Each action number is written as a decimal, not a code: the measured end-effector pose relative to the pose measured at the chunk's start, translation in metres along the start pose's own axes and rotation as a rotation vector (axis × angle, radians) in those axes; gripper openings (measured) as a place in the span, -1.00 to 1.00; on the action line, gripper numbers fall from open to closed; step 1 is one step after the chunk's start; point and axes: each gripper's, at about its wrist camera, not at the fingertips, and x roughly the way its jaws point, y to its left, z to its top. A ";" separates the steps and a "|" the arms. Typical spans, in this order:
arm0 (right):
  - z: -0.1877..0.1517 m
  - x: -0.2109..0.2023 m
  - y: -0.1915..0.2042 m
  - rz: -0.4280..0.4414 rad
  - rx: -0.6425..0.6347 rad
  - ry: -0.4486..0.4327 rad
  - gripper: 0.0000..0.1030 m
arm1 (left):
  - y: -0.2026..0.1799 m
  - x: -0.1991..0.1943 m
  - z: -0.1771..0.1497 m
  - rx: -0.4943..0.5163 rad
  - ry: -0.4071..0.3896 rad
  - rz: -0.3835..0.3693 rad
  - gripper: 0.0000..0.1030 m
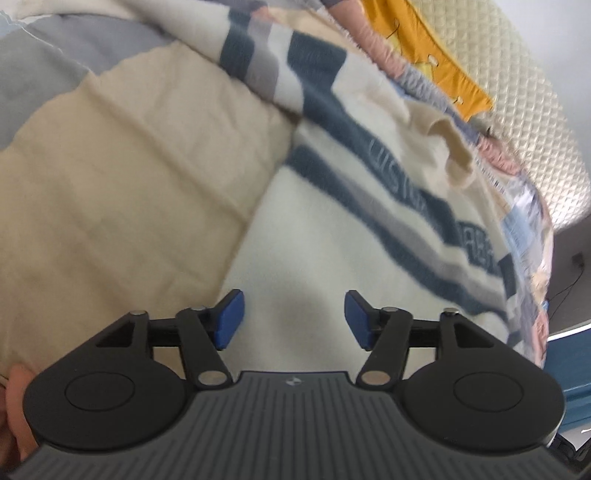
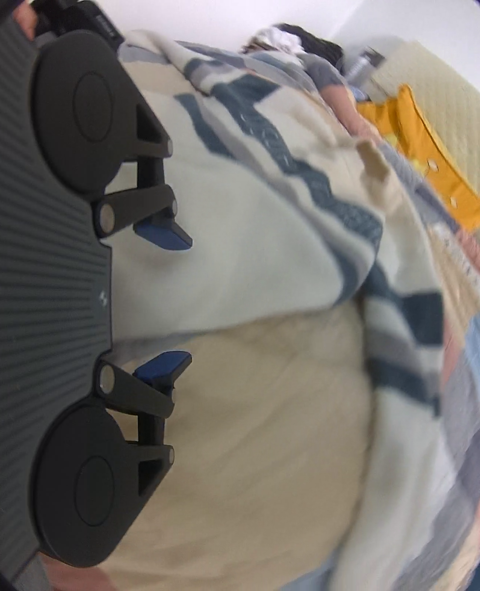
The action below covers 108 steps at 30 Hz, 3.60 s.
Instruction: Fold large clothes
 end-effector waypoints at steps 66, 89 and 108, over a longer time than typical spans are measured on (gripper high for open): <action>0.037 -0.023 0.084 0.146 -0.412 -0.211 -0.29 | -0.125 -0.021 0.028 0.349 -0.031 -0.067 -0.38; 0.037 0.105 0.091 0.062 -0.562 -0.181 -0.32 | -0.129 0.105 0.048 0.537 -0.029 0.085 -0.39; 0.053 0.000 0.046 0.009 -0.294 -0.580 -0.32 | -0.112 0.092 0.028 0.519 -0.022 0.065 -0.38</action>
